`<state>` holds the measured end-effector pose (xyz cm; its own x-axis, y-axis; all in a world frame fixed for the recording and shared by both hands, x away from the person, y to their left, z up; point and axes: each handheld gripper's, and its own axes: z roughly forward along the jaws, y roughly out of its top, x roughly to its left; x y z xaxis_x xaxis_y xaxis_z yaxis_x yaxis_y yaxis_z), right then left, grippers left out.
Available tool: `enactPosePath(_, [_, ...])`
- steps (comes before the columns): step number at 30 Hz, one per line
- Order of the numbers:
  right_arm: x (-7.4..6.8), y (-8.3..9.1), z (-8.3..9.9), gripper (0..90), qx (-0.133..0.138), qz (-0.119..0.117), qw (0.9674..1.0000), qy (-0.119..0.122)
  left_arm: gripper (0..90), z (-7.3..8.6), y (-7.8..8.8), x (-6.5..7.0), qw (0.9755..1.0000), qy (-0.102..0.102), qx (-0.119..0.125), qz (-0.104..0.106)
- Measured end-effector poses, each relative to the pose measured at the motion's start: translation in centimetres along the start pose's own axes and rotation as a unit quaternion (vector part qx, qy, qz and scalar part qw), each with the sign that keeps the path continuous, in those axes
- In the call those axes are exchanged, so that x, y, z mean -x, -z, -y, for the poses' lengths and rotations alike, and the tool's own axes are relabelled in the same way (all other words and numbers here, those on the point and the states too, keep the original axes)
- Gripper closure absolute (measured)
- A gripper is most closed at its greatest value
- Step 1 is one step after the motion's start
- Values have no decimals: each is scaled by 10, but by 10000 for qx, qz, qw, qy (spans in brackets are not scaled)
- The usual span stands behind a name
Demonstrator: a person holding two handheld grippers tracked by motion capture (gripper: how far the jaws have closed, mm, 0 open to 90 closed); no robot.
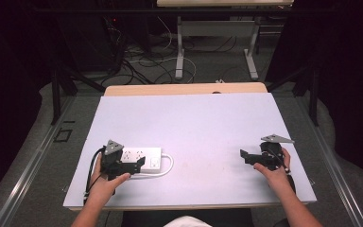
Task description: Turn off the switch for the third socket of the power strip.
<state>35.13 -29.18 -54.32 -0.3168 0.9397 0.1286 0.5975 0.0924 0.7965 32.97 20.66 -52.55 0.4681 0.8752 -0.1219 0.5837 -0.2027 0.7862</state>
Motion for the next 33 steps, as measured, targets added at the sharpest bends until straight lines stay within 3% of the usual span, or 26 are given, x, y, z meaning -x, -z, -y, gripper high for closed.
enactPosePath(7, [0, -1, 0, 64, 16, 11, 10000, 16, 3, 3, -2, 1, 9999, -44, 75, 74])
enactPosePath(15, [0, -1, 0, 64, 15, -13, 10000, 15, 2, 4, -1, 2, 9993, -256, 250, 48])
enactPosePath(33, [-1, -1, 0, 64, -6, -18, 10000, -36, 3, 7, 1, -1, 9994, -146, 300, 55])
